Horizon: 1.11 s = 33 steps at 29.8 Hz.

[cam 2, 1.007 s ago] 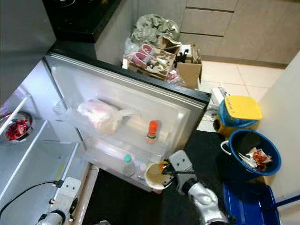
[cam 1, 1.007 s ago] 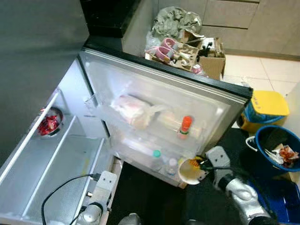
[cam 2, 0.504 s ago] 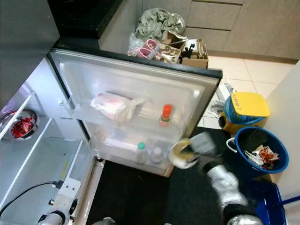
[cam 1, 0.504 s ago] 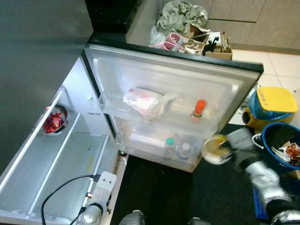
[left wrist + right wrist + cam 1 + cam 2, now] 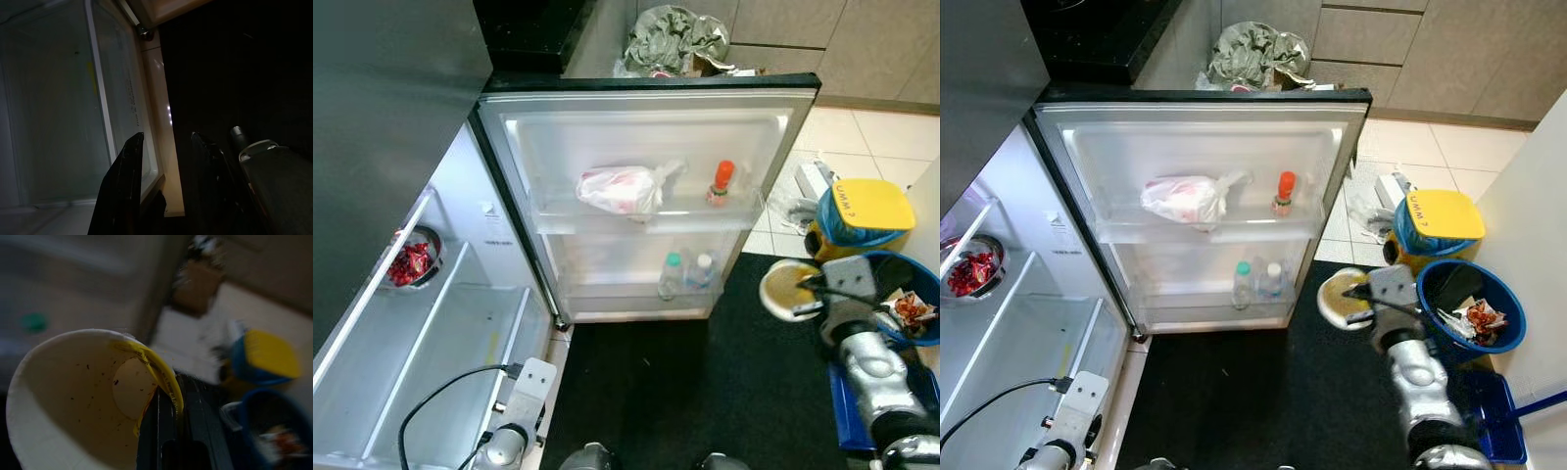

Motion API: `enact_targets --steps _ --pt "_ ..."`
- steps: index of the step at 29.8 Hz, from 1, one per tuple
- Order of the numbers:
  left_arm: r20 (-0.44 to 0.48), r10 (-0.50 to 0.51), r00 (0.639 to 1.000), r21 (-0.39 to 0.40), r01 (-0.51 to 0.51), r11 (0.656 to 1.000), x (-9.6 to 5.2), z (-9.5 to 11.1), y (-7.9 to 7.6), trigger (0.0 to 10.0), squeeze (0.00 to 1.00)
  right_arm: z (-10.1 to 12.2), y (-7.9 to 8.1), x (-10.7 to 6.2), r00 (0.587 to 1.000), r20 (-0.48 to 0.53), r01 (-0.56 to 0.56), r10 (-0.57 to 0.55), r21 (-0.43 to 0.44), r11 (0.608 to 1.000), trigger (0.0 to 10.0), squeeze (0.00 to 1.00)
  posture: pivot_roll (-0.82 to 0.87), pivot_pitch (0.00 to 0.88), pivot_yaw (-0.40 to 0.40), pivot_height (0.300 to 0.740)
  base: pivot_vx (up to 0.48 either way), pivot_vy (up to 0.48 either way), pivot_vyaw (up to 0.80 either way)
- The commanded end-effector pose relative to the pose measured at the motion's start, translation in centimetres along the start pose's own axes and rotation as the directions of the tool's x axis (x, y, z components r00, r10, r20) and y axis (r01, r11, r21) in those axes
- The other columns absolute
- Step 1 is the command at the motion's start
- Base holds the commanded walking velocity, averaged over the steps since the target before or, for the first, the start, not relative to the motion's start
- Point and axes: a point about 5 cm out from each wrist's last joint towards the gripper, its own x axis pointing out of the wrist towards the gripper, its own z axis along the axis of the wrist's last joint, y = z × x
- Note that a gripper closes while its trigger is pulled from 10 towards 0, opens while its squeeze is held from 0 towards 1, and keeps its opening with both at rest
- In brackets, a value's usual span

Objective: Restocking fridge

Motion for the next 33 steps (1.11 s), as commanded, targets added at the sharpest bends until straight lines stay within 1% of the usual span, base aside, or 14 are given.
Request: enact_targets --steps 1,2,3,4,5,7,12,17,20,23,26,28,29,33 --pt "-0.030 -0.002 1.000 0.026 0.003 1.000 -0.3 -0.8 0.3 10.0 0.00 -1.3 1.0 -0.5 0.999 -0.037 -0.035 0.034 -0.002 0.999 10.0 0.00 -0.02 0.105 0.002 0.740 0.000 0.000 0.00" --pt "-0.030 -0.003 1.000 0.027 0.004 1.000 -0.3 -0.9 0.3 10.0 0.00 -1.9 1.9 -0.8 0.997 -0.055 -0.056 0.056 0.004 0.998 10.0 0.00 -0.02 0.106 0.002 0.740 0.000 0.000 0.00" --pt "-0.030 -0.003 1.000 0.027 0.004 1.000 -0.3 -0.9 0.3 10.0 0.00 -1.9 1.9 -0.8 0.997 -0.055 -0.056 0.056 0.004 0.998 10.0 0.00 -0.02 0.106 0.002 0.740 0.000 0.000 0.00" --pt "-0.031 -0.004 1.000 0.027 0.005 1.000 -0.3 -0.9 0.3 10.0 0.00 -2.5 2.9 -1.1 0.995 -0.071 -0.073 0.074 0.008 0.997 10.0 0.00 -0.02 0.108 0.003 0.740 0.000 0.000 0.00" --pt "-0.031 -0.004 1.000 0.027 0.005 1.000 -0.3 -0.9 0.3 10.0 0.00 -2.5 2.9 -1.1 0.995 -0.071 -0.073 0.074 0.008 0.997 10.0 0.00 -0.02 0.108 0.003 0.740 0.000 0.000 0.00" --pt "-0.033 -0.006 0.999 0.028 0.007 1.000 -0.3 -1.0 0.2 10.0 0.00 -3.2 4.0 -1.4 0.992 -0.089 -0.089 0.090 0.018 0.996 10.0 0.00 -0.02 0.108 0.003 0.740 0.000 0.000 0.00" --pt "-0.035 -0.008 0.999 0.030 0.009 1.000 -0.4 -1.0 0.2 10.0 0.00 -3.7 4.3 -1.7 0.993 -0.103 -0.054 0.058 0.035 0.998 10.0 0.00 -0.02 0.108 0.004 0.740 0.000 0.000 -0.38" --pt "-0.035 -0.008 0.999 0.029 0.009 1.000 -0.4 -1.0 0.1 10.0 0.00 -3.7 2.6 -1.5 0.989 -0.137 0.050 -0.047 0.024 0.998 10.0 0.00 -0.02 0.104 -0.001 0.740 0.000 0.000 0.00" --pt "-0.034 -0.008 0.999 0.028 0.009 1.000 -0.4 -1.0 0.1 10.0 0.00 -3.7 2.0 -1.5 0.986 -0.145 0.081 -0.079 0.012 0.997 10.0 0.00 -0.02 0.103 -0.003 0.740 0.000 0.000 0.80" --pt "-0.035 -0.010 0.999 0.028 0.011 1.000 -0.4 -1.0 -0.1 10.0 0.00 -3.9 0.7 -1.5 0.972 -0.174 0.157 -0.156 -0.010 0.988 10.0 0.00 -0.02 0.099 -0.006 0.740 0.000 0.000 0.80" --pt "-0.035 -0.010 0.999 0.027 0.011 1.000 -0.4 -1.0 -0.1 10.0 0.00 -3.6 0.6 -1.4 0.976 -0.153 0.162 -0.156 0.027 0.986 10.0 0.00 -0.02 0.099 -0.006 0.740 0.000 0.000 0.80" --pt "-0.035 -0.010 0.999 0.027 0.011 1.000 -0.4 -1.0 -0.1 10.0 0.00 -3.4 0.7 -1.4 0.980 -0.135 0.155 -0.147 0.050 0.987 10.0 0.00 -0.02 0.098 -0.006 0.740 0.000 0.000 0.00" --pt "-0.035 -0.010 0.999 0.028 0.011 1.000 -0.4 -1.0 -0.1 10.0 0.00 -3.4 0.6 -1.4 0.979 -0.141 0.154 -0.149 0.029 0.988 10.0 0.00 -0.02 0.098 -0.006 0.740 0.000 0.000 0.00" --pt "-0.034 -0.009 0.999 0.030 0.010 0.999 -0.3 -0.9 0.0 10.0 0.00 -3.5 0.7 -1.4 0.978 -0.146 0.157 -0.152 0.022 0.987 10.0 0.00 -0.02 0.095 -0.003 0.740 0.000 0.000 0.00"
